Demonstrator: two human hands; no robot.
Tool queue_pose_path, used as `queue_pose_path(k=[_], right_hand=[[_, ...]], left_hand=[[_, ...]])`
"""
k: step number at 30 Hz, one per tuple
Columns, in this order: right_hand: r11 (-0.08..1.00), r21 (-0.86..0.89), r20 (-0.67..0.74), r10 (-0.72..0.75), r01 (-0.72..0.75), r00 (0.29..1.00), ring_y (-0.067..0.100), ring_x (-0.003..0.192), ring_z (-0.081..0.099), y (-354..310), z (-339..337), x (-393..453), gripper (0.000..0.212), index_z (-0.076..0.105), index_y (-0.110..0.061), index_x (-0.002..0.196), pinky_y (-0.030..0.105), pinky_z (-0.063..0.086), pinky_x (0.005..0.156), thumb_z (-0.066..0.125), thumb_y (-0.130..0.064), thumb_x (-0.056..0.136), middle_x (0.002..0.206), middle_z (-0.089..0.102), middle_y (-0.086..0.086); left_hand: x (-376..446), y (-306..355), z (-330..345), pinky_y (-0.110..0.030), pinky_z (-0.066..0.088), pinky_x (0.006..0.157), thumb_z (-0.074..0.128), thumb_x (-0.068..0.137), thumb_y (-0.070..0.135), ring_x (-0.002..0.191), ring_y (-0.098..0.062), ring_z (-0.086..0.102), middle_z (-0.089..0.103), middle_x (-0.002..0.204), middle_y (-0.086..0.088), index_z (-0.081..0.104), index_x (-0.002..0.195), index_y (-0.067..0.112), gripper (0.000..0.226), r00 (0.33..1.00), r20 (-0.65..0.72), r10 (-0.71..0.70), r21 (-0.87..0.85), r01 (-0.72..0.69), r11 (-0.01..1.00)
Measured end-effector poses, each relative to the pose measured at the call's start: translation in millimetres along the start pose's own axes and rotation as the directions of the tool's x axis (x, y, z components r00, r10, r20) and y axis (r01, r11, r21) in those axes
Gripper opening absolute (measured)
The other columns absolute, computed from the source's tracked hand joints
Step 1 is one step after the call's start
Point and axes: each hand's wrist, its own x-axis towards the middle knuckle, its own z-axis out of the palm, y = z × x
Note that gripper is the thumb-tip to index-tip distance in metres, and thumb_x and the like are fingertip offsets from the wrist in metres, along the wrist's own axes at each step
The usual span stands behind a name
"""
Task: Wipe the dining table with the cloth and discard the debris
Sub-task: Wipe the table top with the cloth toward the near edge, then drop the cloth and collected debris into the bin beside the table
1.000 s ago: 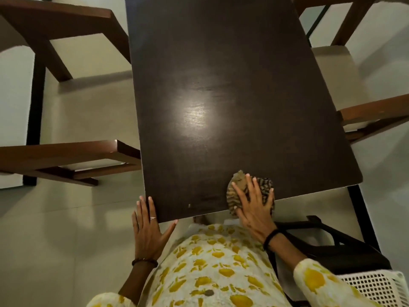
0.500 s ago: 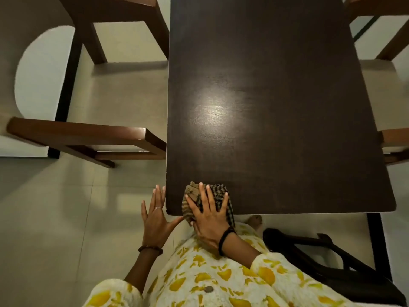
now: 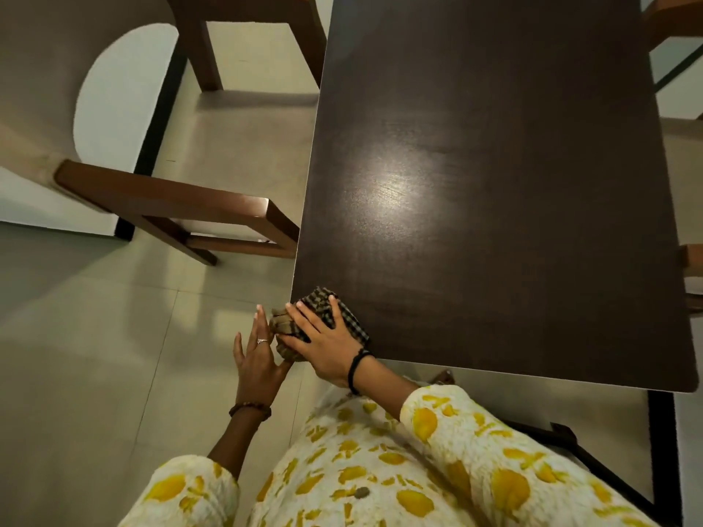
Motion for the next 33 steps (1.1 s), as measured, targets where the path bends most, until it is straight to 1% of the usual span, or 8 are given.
queue_pose_path(k=[6, 10, 13, 16, 19, 23, 29, 33], right_hand=[[0.970, 0.022, -0.037, -0.241, 0.241, 0.970, 0.018, 0.144, 0.003, 26, 4, -30, 0.062, 0.039, -0.030, 0.138, 0.056, -0.014, 0.108, 0.054, -0.003, 0.084, 0.157, 0.008, 0.001], [0.961, 0.131, -0.011, -0.244, 0.243, 0.970, 0.014, 0.142, 0.016, 43, 1, -60, 0.050, 0.053, -0.028, 0.127, 0.055, -0.008, 0.113, 0.060, -0.009, 0.082, 0.154, 0.021, -0.003], [0.963, 0.170, 0.030, -0.218, 0.210, 0.975, 0.012, 0.140, 0.021, 59, -6, -92, 0.041, 0.058, -0.027, 0.123, 0.051, -0.005, 0.114, 0.060, -0.018, 0.083, 0.151, 0.028, -0.004], [0.967, 0.214, 0.081, -0.158, 0.138, 0.984, 0.011, 0.139, 0.024, 76, -12, -127, 0.038, 0.061, -0.026, 0.120, 0.048, -0.003, 0.115, 0.057, -0.016, 0.083, 0.150, 0.032, -0.005], [0.970, 0.239, 0.110, -0.074, 0.046, 0.991, 0.010, 0.139, 0.024, 97, -9, -168, 0.043, 0.062, -0.026, 0.119, 0.045, 0.000, 0.114, 0.057, -0.011, 0.078, 0.150, 0.032, -0.006], [0.960, 0.270, 0.087, 0.056, -0.078, 0.995, 0.007, 0.138, 0.026, 124, 1, -223, 0.047, 0.064, -0.029, 0.116, 0.043, 0.004, 0.114, 0.055, -0.009, 0.074, 0.148, 0.034, -0.010], [0.894, 0.333, 0.079, 0.291, -0.300, 0.953, 0.005, 0.137, 0.028, 162, 6, -309, 0.046, 0.065, -0.032, 0.113, 0.034, 0.011, 0.114, 0.054, -0.009, 0.074, 0.146, 0.035, -0.014], [0.793, 0.378, 0.059, 0.495, -0.478, 0.867, 0.011, 0.128, 0.042, 188, 5, -353, 0.052, 0.064, -0.037, 0.114, 0.028, 0.034, 0.102, 0.052, -0.008, 0.072, 0.143, 0.040, -0.017]], left_hand=[[-20, 9, 9, -0.051, 0.008, 0.109, 0.076, 0.071, 0.012, 0.137, -0.020, 0.023, 0.009, 0.150, 0.000, 0.021, 0.145, 0.012, 0.092, 0.999, -0.027, -0.035, 0.115, 0.038, 0.993], [-36, 37, 22, -0.053, 0.008, 0.108, 0.075, 0.071, 0.006, 0.138, -0.019, 0.017, 0.016, 0.151, -0.003, 0.010, 0.145, 0.011, 0.098, 0.997, -0.030, -0.065, 0.071, 0.067, 0.995], [-49, 61, 36, -0.051, 0.005, 0.108, 0.076, 0.070, 0.009, 0.138, -0.009, 0.003, 0.009, 0.152, 0.001, -0.002, 0.146, 0.022, 0.110, 0.999, 0.034, -0.020, 0.061, 0.018, 0.998], [-58, 87, 49, -0.054, 0.007, 0.107, 0.074, 0.069, 0.019, 0.139, -0.010, -0.005, 0.007, 0.153, -0.003, -0.016, 0.143, 0.032, 0.117, 0.996, 0.095, -0.002, 0.078, -0.005, 0.997], [-59, 124, 64, -0.055, 0.008, 0.106, 0.053, 0.070, 0.047, 0.139, -0.009, -0.013, 0.001, 0.155, -0.004, -0.013, 0.145, 0.029, 0.101, 0.987, 0.145, 0.072, 0.080, -0.084, 0.993], [-52, 176, 91, -0.045, -0.004, 0.110, 0.084, 0.054, 0.023, 0.140, -0.012, -0.012, -0.018, 0.153, 0.007, -0.011, 0.145, 0.024, 0.132, 0.937, 0.228, 0.263, 0.093, -0.290, 0.952], [-45, 246, 128, -0.044, -0.004, 0.110, 0.087, 0.047, 0.027, 0.141, -0.017, -0.006, -0.013, 0.155, 0.002, -0.003, 0.147, 0.017, 0.136, 0.779, 0.414, 0.471, 0.162, -0.572, 0.804], [-39, 279, 144, -0.043, -0.004, 0.110, 0.085, 0.048, 0.020, 0.141, -0.017, -0.006, -0.004, 0.155, 0.000, -0.004, 0.147, 0.018, 0.133, 0.706, 0.494, 0.507, 0.175, -0.652, 0.738]])
